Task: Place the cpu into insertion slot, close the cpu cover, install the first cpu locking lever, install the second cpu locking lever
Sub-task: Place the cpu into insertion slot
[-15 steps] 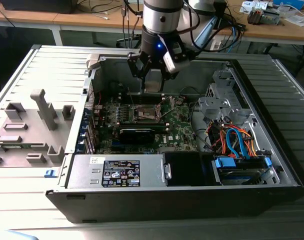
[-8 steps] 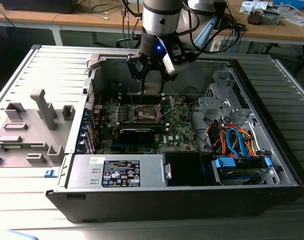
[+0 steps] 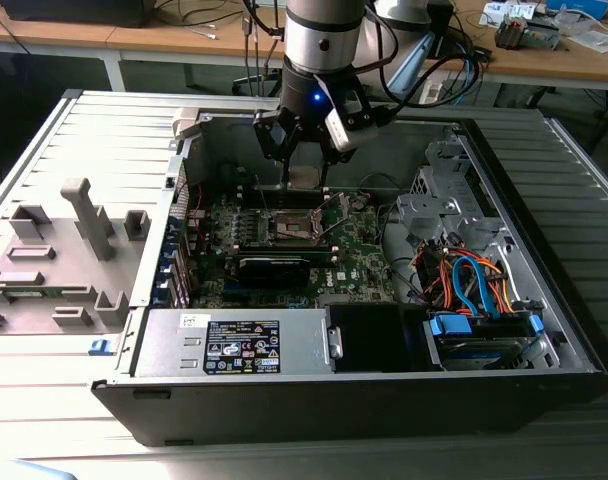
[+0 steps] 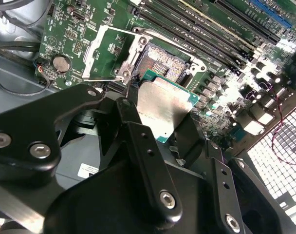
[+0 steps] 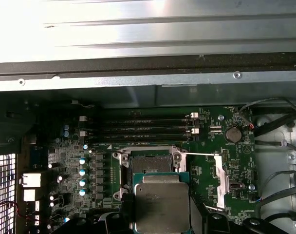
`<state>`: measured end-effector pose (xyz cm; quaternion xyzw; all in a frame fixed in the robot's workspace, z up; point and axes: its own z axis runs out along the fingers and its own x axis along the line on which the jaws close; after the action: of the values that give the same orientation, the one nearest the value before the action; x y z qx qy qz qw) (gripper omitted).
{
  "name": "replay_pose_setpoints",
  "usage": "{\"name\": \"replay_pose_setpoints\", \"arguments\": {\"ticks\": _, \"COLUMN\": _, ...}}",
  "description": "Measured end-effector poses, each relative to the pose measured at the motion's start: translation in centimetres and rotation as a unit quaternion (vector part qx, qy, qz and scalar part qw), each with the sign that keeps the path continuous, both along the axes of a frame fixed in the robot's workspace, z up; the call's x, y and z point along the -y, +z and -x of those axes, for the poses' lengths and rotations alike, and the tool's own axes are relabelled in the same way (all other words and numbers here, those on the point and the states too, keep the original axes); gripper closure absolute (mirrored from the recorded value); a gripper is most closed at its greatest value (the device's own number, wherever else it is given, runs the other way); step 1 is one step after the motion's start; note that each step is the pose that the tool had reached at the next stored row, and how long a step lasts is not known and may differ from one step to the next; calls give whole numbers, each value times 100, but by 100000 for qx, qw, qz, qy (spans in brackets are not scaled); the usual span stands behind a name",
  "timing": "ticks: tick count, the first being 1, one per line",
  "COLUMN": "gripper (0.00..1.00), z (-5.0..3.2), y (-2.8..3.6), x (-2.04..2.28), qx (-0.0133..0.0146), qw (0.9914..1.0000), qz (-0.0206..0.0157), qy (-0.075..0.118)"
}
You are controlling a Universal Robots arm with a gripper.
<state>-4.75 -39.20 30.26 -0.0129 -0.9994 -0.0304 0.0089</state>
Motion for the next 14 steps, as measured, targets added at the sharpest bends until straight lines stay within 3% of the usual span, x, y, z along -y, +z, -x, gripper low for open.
{"name": "replay_pose_setpoints", "arguments": {"ticks": 14, "gripper": 45, "z": 0, "y": -1, "x": 0, "qx": -1, "qw": 99999, "qz": 156, "qy": -465}}
